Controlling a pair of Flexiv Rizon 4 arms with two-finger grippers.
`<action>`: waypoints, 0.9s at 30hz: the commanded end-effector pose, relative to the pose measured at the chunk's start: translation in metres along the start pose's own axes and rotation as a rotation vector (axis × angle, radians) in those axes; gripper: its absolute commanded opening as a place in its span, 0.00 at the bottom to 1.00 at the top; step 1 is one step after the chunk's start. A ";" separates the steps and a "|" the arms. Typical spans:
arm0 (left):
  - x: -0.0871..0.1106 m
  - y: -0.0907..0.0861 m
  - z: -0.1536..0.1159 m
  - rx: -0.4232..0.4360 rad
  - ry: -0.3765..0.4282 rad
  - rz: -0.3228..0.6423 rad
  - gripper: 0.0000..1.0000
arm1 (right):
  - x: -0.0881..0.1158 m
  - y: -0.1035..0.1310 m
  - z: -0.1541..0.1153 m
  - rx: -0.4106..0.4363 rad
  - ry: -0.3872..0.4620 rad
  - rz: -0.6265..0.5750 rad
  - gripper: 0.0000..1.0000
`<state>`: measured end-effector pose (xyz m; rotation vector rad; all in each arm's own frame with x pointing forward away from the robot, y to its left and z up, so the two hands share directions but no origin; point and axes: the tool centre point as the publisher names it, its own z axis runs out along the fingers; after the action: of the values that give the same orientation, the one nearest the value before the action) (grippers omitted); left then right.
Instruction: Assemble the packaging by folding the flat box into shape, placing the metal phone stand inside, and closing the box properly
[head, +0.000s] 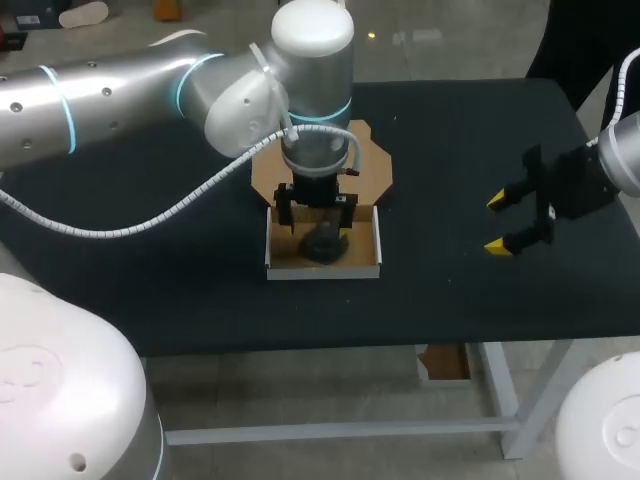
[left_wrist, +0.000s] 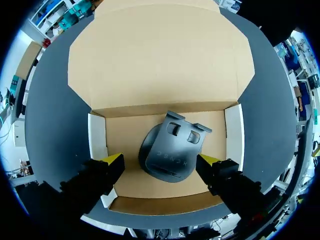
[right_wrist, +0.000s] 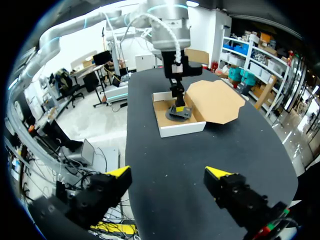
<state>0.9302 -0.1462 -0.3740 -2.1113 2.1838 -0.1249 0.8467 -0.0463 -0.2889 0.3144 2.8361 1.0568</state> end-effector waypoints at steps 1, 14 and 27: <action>0.003 -0.003 -0.001 -0.026 -0.020 -0.019 1.00 | 0.000 -0.001 -0.001 -0.005 0.002 -0.002 1.00; -0.003 -0.006 -0.003 -0.064 -0.005 -0.040 1.00 | 0.000 -0.001 -0.001 -0.005 0.002 -0.002 1.00; -0.012 0.013 0.006 -0.064 0.058 -0.044 1.00 | 0.000 -0.001 -0.001 -0.005 0.002 -0.002 1.00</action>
<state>0.9242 -0.1371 -0.3780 -2.2202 2.2051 -0.0961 0.8468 -0.0462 -0.2890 0.3146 2.8360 1.0571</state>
